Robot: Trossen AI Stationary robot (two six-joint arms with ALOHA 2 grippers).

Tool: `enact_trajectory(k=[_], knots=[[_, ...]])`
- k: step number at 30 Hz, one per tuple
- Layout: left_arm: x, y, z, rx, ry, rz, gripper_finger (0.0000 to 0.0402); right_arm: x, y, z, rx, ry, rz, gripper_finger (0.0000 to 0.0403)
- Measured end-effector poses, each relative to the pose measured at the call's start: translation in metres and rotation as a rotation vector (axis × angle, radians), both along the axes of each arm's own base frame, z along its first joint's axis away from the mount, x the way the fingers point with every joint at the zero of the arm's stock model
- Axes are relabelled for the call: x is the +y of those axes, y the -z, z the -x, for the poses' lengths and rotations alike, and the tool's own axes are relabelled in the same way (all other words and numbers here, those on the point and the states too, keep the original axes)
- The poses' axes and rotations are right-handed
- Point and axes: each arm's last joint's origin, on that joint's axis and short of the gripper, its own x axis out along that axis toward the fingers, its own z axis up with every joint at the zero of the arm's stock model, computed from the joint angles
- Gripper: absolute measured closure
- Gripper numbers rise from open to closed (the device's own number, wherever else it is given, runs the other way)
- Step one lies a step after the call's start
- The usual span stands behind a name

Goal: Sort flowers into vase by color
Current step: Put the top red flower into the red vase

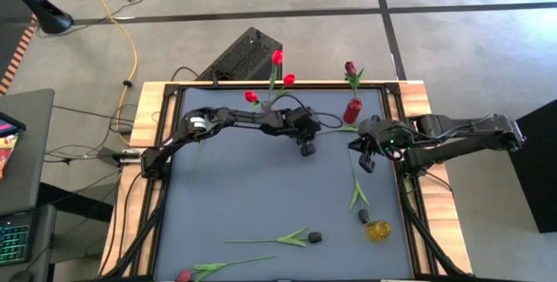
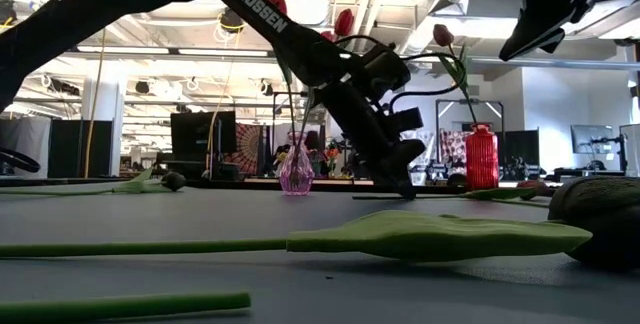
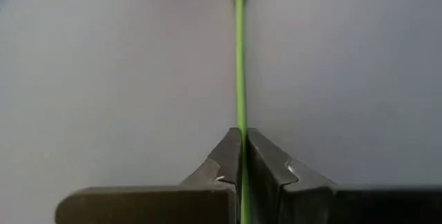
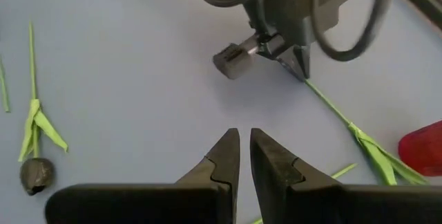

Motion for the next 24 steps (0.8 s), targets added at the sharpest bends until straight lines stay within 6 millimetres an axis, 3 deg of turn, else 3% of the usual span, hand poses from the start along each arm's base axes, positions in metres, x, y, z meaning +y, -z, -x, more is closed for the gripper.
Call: enact_trajectory(k=[3, 7, 12, 18, 24], knots=[[-0.015, -0.008, -0.001, 0.002, 0.046, 0.011, 0.0401, 0.003, 0.001, 0.001, 0.003, -0.007, -0.033, 0.0339], [-0.033, -0.033, -0.002, -0.044, 0.103, -0.019, 0.0401, 0.011, 0.003, 0.003, 0.026, -0.032, -0.069, 0.0339], [-0.049, -0.054, -0.003, -0.080, 0.143, -0.065, 0.0401, 0.025, 0.020, 0.003, 0.046, -0.080, -0.109, 0.0339], [-0.049, -0.077, 0.002, -0.103, 0.063, -0.166, 0.0401, 0.035, 0.041, 0.007, 0.106, -0.068, -0.151, 0.0339], [-0.047, -0.097, 0.006, -0.134, 0.017, -0.216, 0.0401, 0.036, 0.041, 0.007, 0.074, -0.029, -0.090, 0.0339]])
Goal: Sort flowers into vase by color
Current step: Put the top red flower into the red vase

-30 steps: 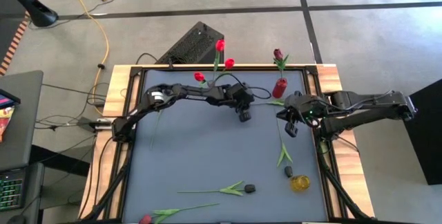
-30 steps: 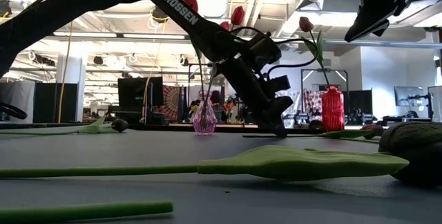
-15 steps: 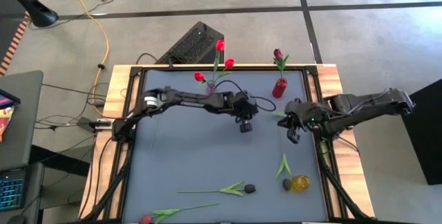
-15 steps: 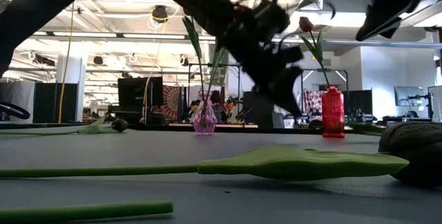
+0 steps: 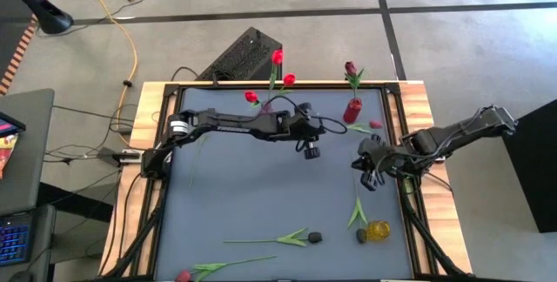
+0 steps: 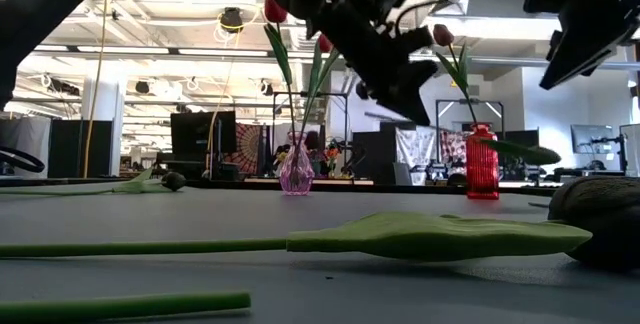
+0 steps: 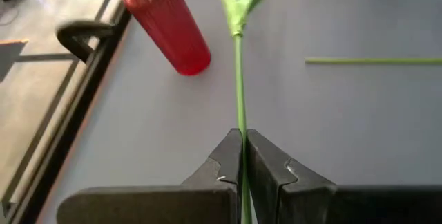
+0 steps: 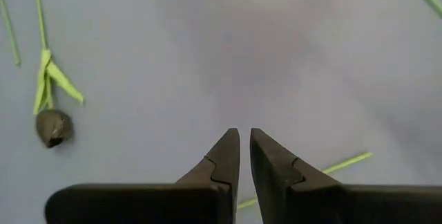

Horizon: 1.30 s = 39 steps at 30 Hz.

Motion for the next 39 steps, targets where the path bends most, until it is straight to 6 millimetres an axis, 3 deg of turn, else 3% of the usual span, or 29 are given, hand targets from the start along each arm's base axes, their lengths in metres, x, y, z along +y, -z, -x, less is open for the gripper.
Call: enact_trajectory(k=[6, 11, 17, 26, 33, 39], knots=[[-0.004, -0.015, 0.004, -0.020, 0.009, -0.005, 0.0401, 0.000, -0.003, -0.008, -0.085, 0.051, 0.108, 0.0339], [-0.016, -0.044, 0.014, -0.067, 0.046, -0.024, 0.0401, 0.003, -0.004, -0.007, -0.094, 0.028, 0.129, 0.0339], [-0.024, -0.060, 0.049, -0.185, 0.008, -0.056, 0.0401, 0.012, -0.006, -0.005, -0.126, -0.017, 0.173, 0.0339], [-0.028, -0.061, 0.102, -0.409, -0.064, -0.019, 0.0401, 0.026, -0.013, -0.006, -0.240, -0.078, 0.290, 0.0339], [-0.038, -0.068, 0.125, -0.635, -0.053, 0.005, 0.0401, 0.032, -0.020, -0.020, -0.339, -0.082, 0.339, 0.0339], [-0.043, -0.053, 0.128, -0.523, 0.066, 0.109, 0.0401, 0.031, -0.015, -0.030, -0.322, -0.072, 0.324, 0.0339]])
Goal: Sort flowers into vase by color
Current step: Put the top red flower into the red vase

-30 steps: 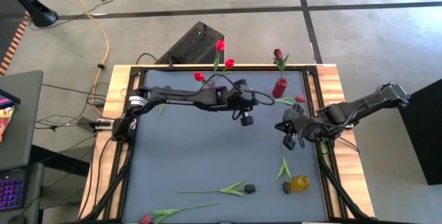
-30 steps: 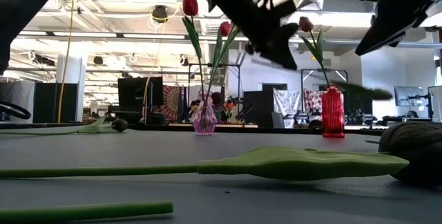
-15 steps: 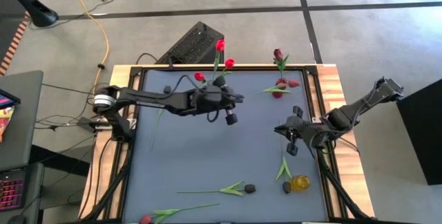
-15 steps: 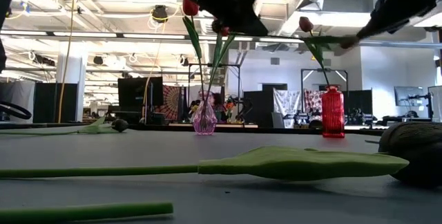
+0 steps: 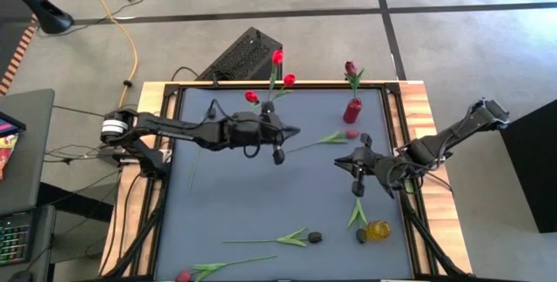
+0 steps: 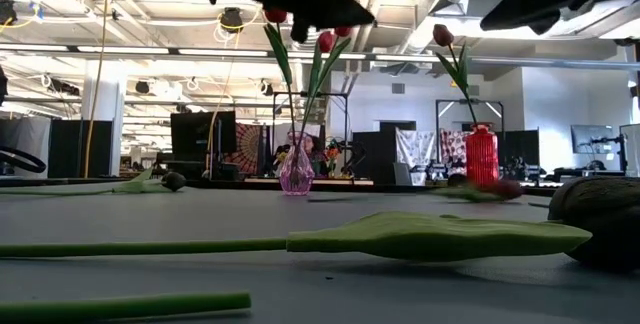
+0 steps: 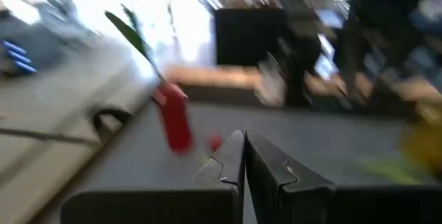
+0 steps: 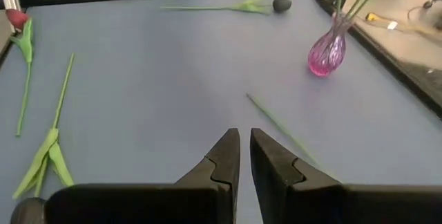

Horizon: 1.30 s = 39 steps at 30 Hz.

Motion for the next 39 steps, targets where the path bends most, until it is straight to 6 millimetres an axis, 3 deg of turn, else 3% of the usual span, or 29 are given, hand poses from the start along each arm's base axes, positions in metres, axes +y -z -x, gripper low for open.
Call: enact_trajectory(k=[3, 7, 15, 22, 33, 39], knots=[[-0.003, 0.019, -0.001, 0.141, 0.070, 0.030, 0.0401, -0.004, 0.003, -0.001, 0.008, 0.057, -0.071, 0.0339], [-0.004, 0.049, -0.008, 0.259, 0.033, 0.082, 0.0388, -0.008, 0.008, -0.004, 0.043, 0.086, -0.091, 0.0339], [0.000, 0.115, -0.029, 0.382, -0.053, 0.051, 0.0278, -0.008, 0.015, -0.013, 0.078, 0.105, -0.079, 0.0339], [0.008, 0.140, -0.026, 0.494, -0.126, 0.069, 0.0220, -0.005, 0.022, -0.018, 0.120, 0.090, -0.073, 0.0339], [0.019, 0.154, -0.010, 0.677, -0.150, 0.128, 0.0239, -0.004, 0.026, -0.020, 0.144, 0.083, -0.060, 0.0339], [0.019, 0.161, -0.003, 0.683, -0.123, 0.177, 0.0303, -0.001, 0.027, -0.019, 0.149, 0.068, -0.057, 0.0339]])
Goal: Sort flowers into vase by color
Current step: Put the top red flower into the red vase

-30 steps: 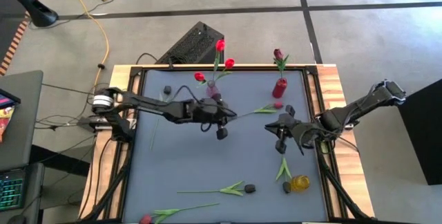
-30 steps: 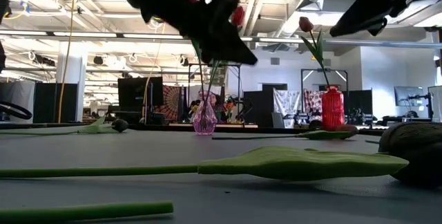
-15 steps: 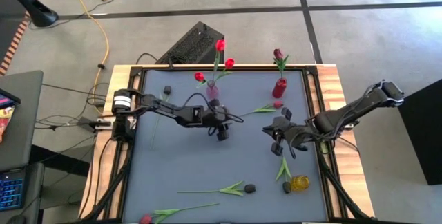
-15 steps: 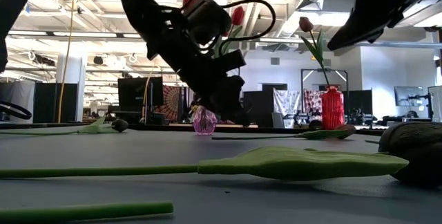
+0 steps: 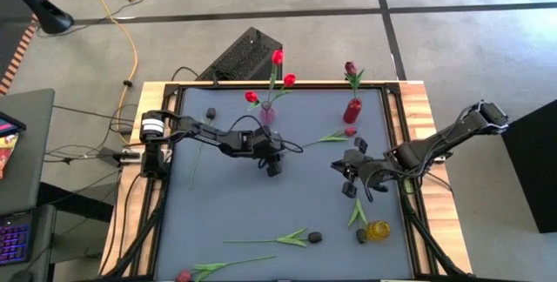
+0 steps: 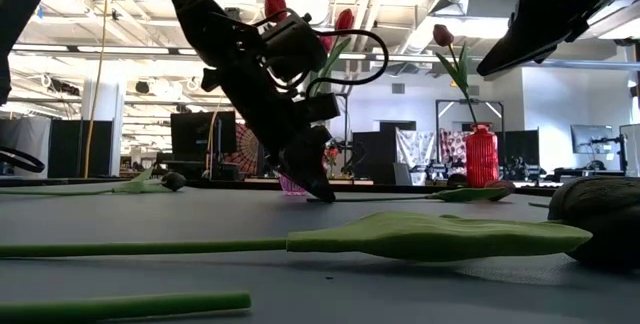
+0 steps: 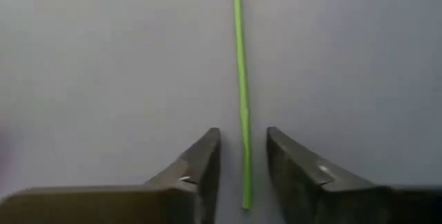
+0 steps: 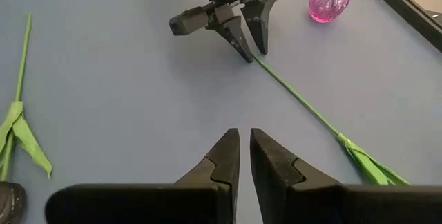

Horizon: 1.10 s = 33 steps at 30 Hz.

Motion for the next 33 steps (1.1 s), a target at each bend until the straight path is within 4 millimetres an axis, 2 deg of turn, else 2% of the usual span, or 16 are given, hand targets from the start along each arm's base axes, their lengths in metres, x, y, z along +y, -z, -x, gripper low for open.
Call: enact_trajectory(k=[5, 12, 21, 28, 33], knots=[[-0.001, 0.002, 0.003, 0.010, 0.000, 0.019, 0.0390, 0.000, 0.000, 0.000, 0.000, 0.001, 0.000, 0.0339], [-0.001, -0.005, 0.001, -0.045, 0.005, 0.020, 0.0400, 0.000, 0.000, 0.000, 0.000, -0.004, -0.020, 0.0339], [-0.001, -0.037, 0.002, -0.160, 0.025, -0.003, 0.0401, 0.006, 0.002, 0.002, 0.047, -0.081, -0.171, 0.0339], [-0.002, -0.052, 0.003, -0.204, 0.033, -0.030, 0.0401, 0.021, 0.003, 0.009, 0.056, -0.127, -0.214, 0.0339], [-0.001, -0.067, 0.006, -0.239, 0.033, -0.077, 0.0401, 0.038, 0.008, 0.025, 0.129, -0.155, -0.251, 0.0339]])
